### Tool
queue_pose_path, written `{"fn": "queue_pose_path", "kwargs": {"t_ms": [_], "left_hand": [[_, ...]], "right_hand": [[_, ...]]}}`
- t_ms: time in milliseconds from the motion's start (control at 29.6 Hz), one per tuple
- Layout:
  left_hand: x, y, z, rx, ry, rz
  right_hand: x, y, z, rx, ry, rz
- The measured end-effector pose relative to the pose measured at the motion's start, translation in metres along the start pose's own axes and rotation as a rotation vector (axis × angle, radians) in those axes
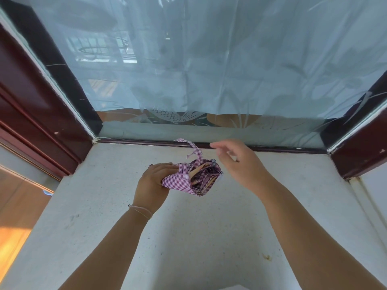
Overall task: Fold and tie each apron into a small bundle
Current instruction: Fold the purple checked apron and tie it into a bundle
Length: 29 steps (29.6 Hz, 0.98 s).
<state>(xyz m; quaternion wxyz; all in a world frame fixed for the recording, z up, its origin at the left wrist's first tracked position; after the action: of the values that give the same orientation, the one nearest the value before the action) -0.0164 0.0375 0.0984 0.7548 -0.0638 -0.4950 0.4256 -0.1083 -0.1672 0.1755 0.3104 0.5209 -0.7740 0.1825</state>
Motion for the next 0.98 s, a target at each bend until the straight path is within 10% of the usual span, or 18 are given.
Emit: {"fn": "queue_pose_path", "kwargs": {"t_ms": [979], "left_hand": [[0.002,-0.025,0.046,-0.324,-0.347,-0.201]], "right_hand": [[0.035,0.002,-0.022,-0.051,-0.39,-0.234]]}}
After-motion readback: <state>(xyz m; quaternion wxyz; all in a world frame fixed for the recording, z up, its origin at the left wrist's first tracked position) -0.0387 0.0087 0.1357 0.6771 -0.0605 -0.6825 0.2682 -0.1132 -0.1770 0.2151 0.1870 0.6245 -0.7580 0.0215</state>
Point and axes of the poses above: each hand's wrist, its own y-axis away from the middle knuckle, its own x-axis out of the back of the hand, z = x × y, the point moved 3 cm from there along -y, towards the middle knuckle, and after that the axes turned 11 degrees about -x, right-handed, at the moved point
